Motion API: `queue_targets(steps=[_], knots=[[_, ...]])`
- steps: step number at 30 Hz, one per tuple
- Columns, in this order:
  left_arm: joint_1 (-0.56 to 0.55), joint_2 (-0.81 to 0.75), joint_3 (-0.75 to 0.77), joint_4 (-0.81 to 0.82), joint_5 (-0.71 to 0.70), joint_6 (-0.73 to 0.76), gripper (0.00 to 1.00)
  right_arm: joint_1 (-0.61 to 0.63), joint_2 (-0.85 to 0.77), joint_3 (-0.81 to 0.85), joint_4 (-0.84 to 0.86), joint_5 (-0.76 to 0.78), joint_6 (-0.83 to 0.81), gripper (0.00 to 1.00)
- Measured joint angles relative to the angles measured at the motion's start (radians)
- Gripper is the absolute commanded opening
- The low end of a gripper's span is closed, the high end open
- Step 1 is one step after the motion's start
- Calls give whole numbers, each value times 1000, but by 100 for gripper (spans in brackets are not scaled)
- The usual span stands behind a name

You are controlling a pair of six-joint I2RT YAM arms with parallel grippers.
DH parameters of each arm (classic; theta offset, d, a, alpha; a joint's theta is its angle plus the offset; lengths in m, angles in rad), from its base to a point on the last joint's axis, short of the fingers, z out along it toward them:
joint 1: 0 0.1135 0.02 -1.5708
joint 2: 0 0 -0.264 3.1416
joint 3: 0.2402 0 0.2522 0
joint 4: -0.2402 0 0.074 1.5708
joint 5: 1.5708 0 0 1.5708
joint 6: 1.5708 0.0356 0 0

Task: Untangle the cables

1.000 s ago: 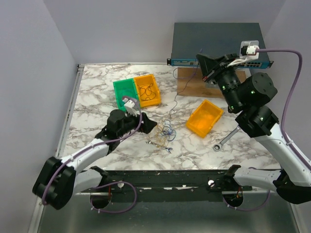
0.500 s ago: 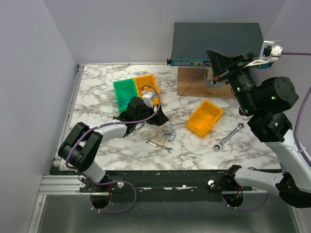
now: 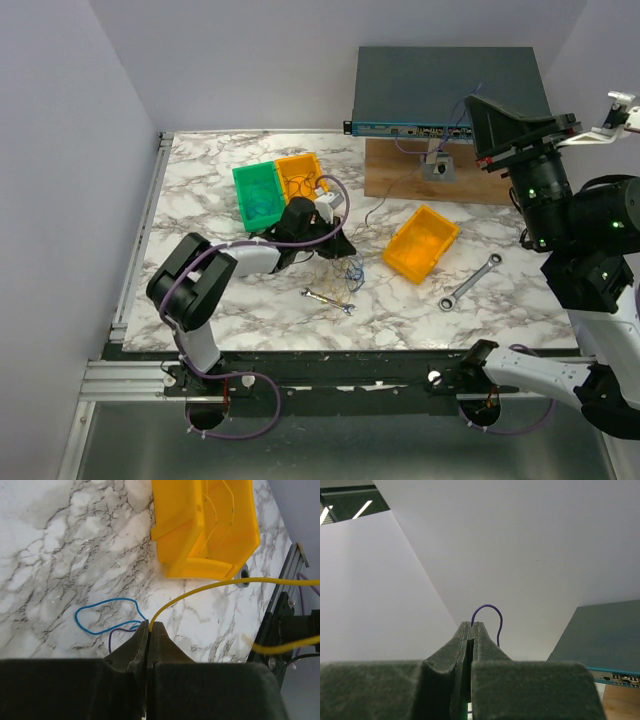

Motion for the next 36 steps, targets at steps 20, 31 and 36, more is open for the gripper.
queue_targets(steps=[20, 31, 36], knots=[[334, -456, -282, -200, -213, -76, 0, 0, -159, -57, -27, 296, -98, 1], [359, -613, -391, -243, -296, -18, 0, 0, -111, -314, -93, 140, -9, 1], [359, -632, -391, -236, -291, 3, 0, 0, -68, -499, -145, -17, 56, 6]])
